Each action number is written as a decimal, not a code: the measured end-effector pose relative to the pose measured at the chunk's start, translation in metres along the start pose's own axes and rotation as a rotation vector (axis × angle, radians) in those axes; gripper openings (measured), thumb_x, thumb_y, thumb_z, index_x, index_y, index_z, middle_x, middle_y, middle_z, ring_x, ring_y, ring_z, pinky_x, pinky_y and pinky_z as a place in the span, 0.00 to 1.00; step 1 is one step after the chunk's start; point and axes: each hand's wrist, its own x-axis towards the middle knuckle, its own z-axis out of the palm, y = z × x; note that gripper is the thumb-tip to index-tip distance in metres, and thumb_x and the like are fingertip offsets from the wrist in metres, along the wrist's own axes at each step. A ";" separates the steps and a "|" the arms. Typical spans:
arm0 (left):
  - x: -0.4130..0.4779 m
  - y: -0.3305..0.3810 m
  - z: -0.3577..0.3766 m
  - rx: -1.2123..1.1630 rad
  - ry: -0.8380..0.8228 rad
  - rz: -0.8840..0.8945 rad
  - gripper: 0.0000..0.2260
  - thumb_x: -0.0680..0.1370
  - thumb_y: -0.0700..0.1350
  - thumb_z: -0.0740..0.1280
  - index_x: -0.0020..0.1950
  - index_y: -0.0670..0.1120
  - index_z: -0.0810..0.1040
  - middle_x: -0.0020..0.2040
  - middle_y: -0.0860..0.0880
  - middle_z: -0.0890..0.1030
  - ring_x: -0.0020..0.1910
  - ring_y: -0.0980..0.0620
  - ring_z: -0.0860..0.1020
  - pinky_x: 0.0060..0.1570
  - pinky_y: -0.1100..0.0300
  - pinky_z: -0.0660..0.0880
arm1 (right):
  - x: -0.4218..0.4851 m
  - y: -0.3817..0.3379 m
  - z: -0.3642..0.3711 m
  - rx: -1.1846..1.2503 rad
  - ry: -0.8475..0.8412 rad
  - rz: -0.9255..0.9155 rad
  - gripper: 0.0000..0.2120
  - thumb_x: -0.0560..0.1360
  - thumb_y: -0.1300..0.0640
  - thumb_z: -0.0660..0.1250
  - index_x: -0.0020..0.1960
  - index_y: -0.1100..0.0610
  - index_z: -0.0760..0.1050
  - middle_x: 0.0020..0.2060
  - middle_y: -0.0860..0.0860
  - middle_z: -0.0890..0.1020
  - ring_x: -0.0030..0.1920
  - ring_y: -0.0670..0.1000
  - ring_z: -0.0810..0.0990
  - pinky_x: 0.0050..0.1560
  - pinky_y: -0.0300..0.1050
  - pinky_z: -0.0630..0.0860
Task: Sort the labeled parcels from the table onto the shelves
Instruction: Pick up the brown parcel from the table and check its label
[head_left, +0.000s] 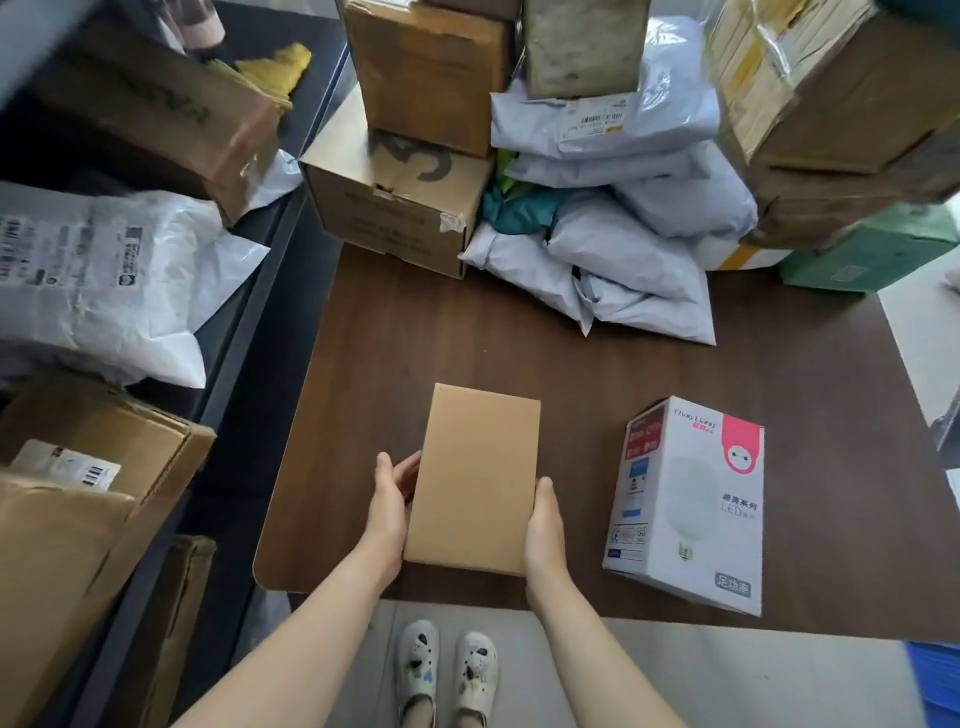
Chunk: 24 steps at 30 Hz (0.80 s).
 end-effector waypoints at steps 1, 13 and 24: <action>-0.004 0.005 0.002 0.049 -0.009 0.015 0.24 0.84 0.61 0.45 0.62 0.54 0.78 0.61 0.45 0.82 0.60 0.45 0.80 0.60 0.49 0.76 | 0.000 -0.003 0.003 0.013 -0.002 -0.010 0.47 0.69 0.23 0.48 0.79 0.50 0.66 0.77 0.50 0.73 0.76 0.53 0.70 0.78 0.58 0.64; -0.087 0.116 0.029 0.135 -0.256 0.547 0.19 0.83 0.61 0.55 0.72 0.59 0.70 0.66 0.52 0.79 0.64 0.50 0.79 0.61 0.44 0.79 | -0.086 -0.131 -0.001 0.174 -0.137 -0.472 0.40 0.69 0.19 0.55 0.70 0.42 0.73 0.70 0.47 0.78 0.71 0.48 0.76 0.72 0.56 0.71; -0.165 0.149 0.006 0.072 -0.398 0.623 0.19 0.83 0.55 0.58 0.74 0.55 0.71 0.66 0.52 0.80 0.62 0.50 0.80 0.65 0.49 0.75 | -0.190 -0.177 -0.053 0.374 -0.427 -0.354 0.23 0.78 0.37 0.64 0.60 0.52 0.84 0.53 0.54 0.90 0.50 0.54 0.90 0.52 0.54 0.83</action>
